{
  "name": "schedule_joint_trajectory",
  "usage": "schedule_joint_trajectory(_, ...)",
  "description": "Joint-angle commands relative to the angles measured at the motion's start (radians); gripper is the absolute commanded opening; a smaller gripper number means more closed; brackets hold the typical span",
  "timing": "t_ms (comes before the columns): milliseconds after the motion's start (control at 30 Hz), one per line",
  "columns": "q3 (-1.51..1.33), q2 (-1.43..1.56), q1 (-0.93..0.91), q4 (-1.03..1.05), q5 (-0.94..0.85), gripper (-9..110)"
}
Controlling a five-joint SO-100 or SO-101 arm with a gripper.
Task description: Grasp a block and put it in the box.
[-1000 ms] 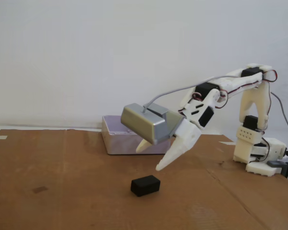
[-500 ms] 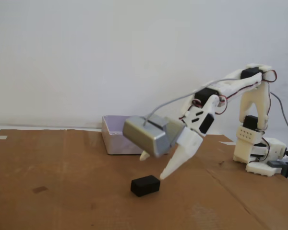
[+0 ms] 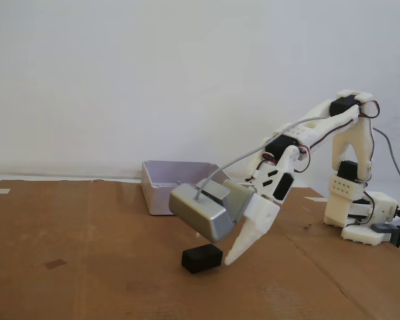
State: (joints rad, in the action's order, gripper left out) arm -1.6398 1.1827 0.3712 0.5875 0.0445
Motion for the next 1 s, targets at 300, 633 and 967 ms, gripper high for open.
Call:
schedule_joint_trajectory(300, 0.146, 0.006, -0.009, -0.017, 0.000, 41)
schedule_joint_trajectory(633, 0.249, -0.081, -0.012, -0.006, 0.000, 41)
schedule_joint_trajectory(967, 0.249, -0.112, -0.058, -0.014, -0.008, 40)
